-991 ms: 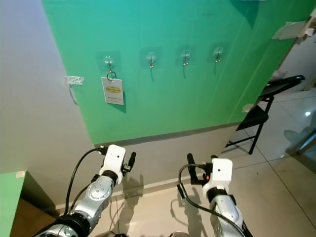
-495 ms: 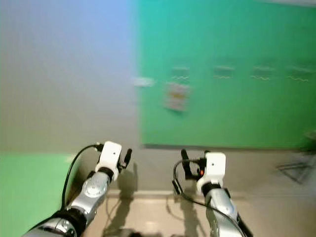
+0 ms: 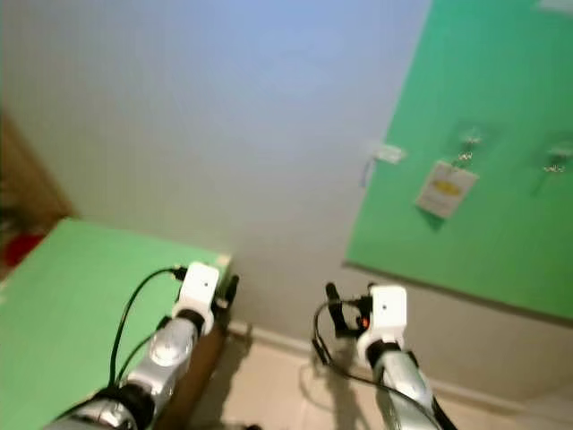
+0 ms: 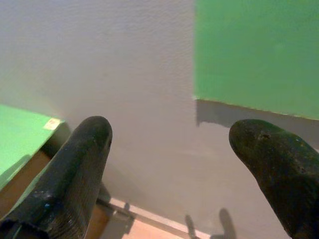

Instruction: Hang keys on a hook

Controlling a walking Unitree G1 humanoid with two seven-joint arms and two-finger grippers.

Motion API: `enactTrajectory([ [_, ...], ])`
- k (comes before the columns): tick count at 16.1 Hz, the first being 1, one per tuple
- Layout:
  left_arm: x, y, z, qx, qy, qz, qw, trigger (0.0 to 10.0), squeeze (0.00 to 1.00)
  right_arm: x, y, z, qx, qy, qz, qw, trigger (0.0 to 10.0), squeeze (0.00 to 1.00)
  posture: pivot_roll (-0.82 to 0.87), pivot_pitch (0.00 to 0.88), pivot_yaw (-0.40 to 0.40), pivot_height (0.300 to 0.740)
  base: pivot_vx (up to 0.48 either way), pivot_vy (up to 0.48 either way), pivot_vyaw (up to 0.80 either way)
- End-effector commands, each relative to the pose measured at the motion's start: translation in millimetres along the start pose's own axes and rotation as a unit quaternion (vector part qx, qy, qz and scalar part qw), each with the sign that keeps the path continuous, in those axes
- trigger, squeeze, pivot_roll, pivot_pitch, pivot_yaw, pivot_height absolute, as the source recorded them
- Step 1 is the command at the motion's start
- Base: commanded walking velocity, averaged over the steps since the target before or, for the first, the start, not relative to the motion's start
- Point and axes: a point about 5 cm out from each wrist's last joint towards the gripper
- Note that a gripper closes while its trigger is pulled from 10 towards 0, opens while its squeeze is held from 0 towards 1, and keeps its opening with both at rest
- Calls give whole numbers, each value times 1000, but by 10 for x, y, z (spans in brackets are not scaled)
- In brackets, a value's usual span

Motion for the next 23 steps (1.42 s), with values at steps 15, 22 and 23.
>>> enactTrajectory([
  [15, -28, 195, -24, -15, 11, -11, 1000, 10000, 0, -60, 106, -51, 22, -18, -14, 999, 10000, 0, -110, 1, -42, 740, 0, 0, 683],
  [22, -18, 183, -16, -9, 12, -7, 1000, 10000, 0, 18, 92, 10, 13, -13, -8, 1000, 10000, 0, -108, 0, -34, 740, 0, 0, 85],
  [23, -15, 178, -14, -8, 12, -6, 1000, 10000, 0, 28, 82, 18, 13, -12, -7, 1000, 10000, 0, -108, 0, -31, 740, 0, 0, 0],
])
Point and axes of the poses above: a point about 5 cm out from each wrist's last joint towards the gripper, its own z axis pointing out of the wrist towards the gripper, its own x axis along the axis of the wrist's last joint, y = z × x, and after that the axes turned 12 degrees about -z, right-handed
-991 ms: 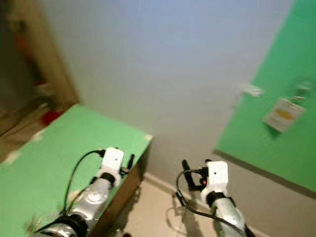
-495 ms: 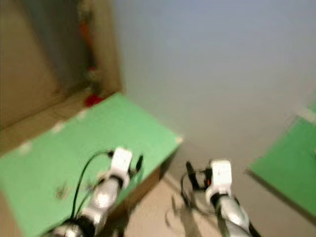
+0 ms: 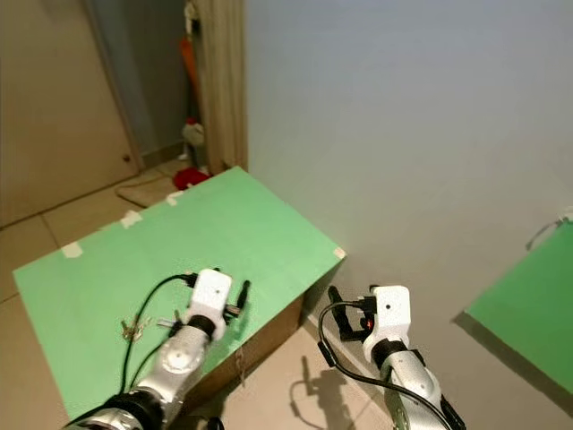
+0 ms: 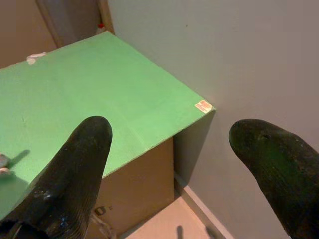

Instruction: Hang keys on a hook

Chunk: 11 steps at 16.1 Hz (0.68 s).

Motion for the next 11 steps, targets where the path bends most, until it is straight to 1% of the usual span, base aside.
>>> enactTrajectory([
  [1, 31, 43, 26, -2, 3, 1, 1000, 10000, 0, 52, 11, 18, -4, 5, -1, 1000, 10000, 0, -107, 0, -27, 740, 0, 0, 0],
  [4, 39, 35, 32, -3, 4, 7, 1000, 10000, 0, 65, -3, 24, -4, 8, -2, 1000, 10000, 0, -107, 0, -23, 740, 0, 0, 0],
  [11, 50, 2, 36, 19, 9, 14, 1000, 10000, 0, 61, -38, 22, 2, 5, -5, 1000, 10000, 0, -95, 0, -22, 740, 0, 0, 779],
])
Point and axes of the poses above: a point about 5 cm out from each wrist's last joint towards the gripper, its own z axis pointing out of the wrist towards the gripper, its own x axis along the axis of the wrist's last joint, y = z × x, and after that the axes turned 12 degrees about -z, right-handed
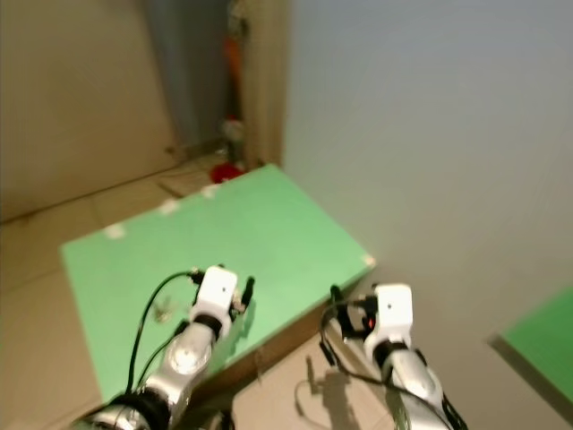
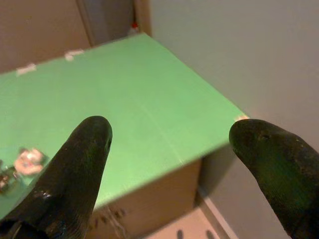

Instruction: Hang keys on a hook

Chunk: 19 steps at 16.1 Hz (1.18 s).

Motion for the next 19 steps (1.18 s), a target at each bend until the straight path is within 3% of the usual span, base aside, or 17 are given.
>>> enactTrajectory([
  [1, -2, -61, 1, 15, -3, 6, 1000, 10000, 0, 14, -22, 35, 6, -2, -1, 1000, 10000, 0, -92, 0, -26, 740, 0, 0, 750],
  [5, 3, -75, 2, 24, 0, 10, 1000, 10000, 0, 30, -22, 70, 9, -1, -2, 1000, 10000, 0, -86, 0, -27, 740, 0, 0, 747],
  [12, 36, -139, 3, 72, 20, 78, 994, 10000, 0, -30, -58, 87, 11, -7, 1, 1000, 10000, 0, -68, 9, -24, 740, 0, 0, 730],
  [15, 43, -136, 10, 76, 19, 79, 994, 10000, 0, -52, -36, 112, 7, -9, -3, 1000, 10000, 0, -70, 8, -21, 740, 0, 0, 627],
  [16, 326, -533, 27, 77, 68, 46, 994, 10000, 0, -70, -12, 119, -2, -14, -1, 1000, 10000, 0, -73, 6, -19, 740, 0, 0, 0],
  [17, 679, -868, -12, 92, 65, 70, 991, 10000, 0, -68, -4, 117, -4, -15, -1, 1000, 10000, 0, -74, 5, -20, 740, 0, 0, 0],
  [19, 712, -884, 54, 92, 70, 84, 990, 10000, 0, -42, -19, 113, -2, -11, -3, 1000, 10000, 0, -78, 5, -19, 740, 0, 0, 0],
])
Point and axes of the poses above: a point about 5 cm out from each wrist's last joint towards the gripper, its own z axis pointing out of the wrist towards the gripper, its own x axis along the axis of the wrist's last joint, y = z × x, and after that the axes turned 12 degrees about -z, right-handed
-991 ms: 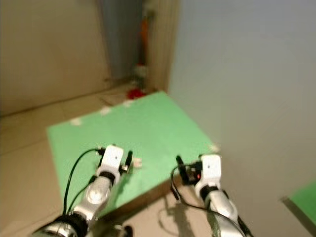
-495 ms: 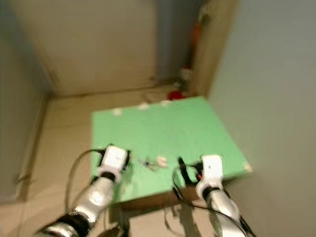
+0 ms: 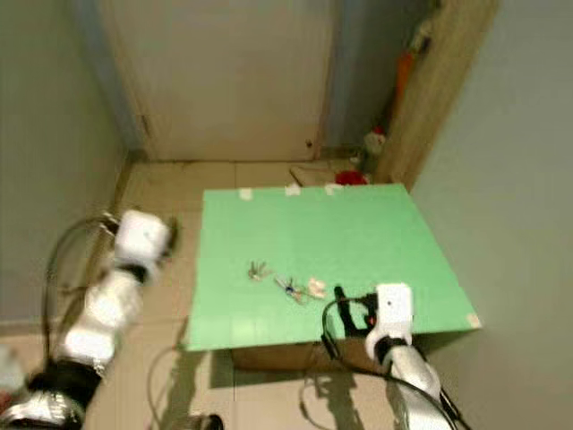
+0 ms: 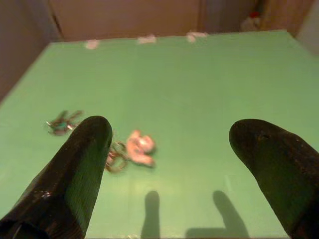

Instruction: Hang keys on a hook

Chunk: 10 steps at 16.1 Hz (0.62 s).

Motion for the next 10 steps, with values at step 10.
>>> enactTrajectory([
  [10, 78, 79, -125, -18, 30, -37, 999, 10000, 0, 179, 58, -58, -60, 48, -19, 997, 10000, 0, -109, 0, 5, 740, 113, 0, 0],
])
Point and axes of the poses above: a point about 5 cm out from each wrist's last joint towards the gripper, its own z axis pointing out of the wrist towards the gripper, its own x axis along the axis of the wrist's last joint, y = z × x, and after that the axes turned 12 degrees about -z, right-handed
